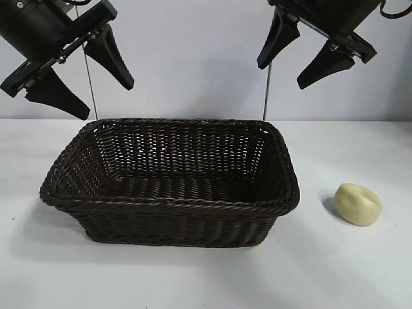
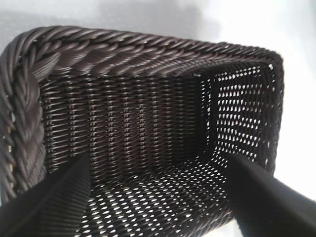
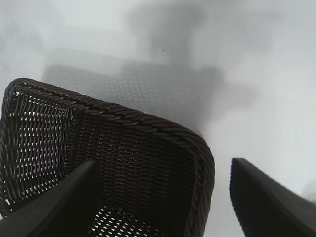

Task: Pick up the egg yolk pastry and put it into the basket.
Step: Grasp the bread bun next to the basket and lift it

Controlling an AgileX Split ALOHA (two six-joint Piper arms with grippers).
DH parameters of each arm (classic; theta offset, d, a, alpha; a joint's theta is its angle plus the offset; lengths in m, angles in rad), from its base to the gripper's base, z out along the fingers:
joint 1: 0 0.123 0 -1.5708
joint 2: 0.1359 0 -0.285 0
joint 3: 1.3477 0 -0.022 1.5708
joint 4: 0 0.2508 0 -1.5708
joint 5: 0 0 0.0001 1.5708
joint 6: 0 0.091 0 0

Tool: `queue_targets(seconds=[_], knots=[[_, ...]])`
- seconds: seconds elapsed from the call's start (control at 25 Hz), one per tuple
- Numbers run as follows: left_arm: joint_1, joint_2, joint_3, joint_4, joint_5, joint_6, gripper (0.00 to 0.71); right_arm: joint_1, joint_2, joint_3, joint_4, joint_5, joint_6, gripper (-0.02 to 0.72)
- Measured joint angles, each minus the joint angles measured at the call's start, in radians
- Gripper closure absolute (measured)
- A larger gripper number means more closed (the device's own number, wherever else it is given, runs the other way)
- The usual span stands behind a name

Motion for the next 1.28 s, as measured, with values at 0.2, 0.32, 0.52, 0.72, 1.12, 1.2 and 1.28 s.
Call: queue_targets(seconds=[0.2, 0.32, 0.52, 0.72, 1.12, 1.2, 1.28], knots=[[0.000, 0.000, 0.000, 0.000, 0.000, 0.000, 0.161, -0.041, 0.000, 0.000, -0.050, 0.042, 0.027, 0.174], [0.000, 0.000, 0.000, 0.000, 0.002, 0.001, 0.161, -0.089, 0.000, 0.000, -0.061, 0.068, 0.029, 0.174], [0.000, 0.000, 0.000, 0.000, 0.003, 0.002, 0.161, -0.159, 0.000, 0.000, -0.126, 0.139, 0.033, 0.174], [0.000, 0.000, 0.000, -0.001, 0.003, 0.003, 0.161, -0.170, 0.002, 0.000, -0.242, 0.193, 0.068, 0.174], [0.000, 0.000, 0.000, -0.001, 0.004, 0.003, 0.161, -0.172, 0.063, 0.010, -0.253, 0.216, 0.100, 0.174], [0.000, 0.000, 0.000, -0.001, 0.004, 0.003, 0.161, -0.172, 0.076, 0.017, -0.248, 0.217, 0.098, 0.174], [0.000, 0.000, 0.000, -0.001, 0.004, 0.003, 0.161, -0.172, 0.091, 0.027, -0.247, 0.217, 0.091, 0.174]])
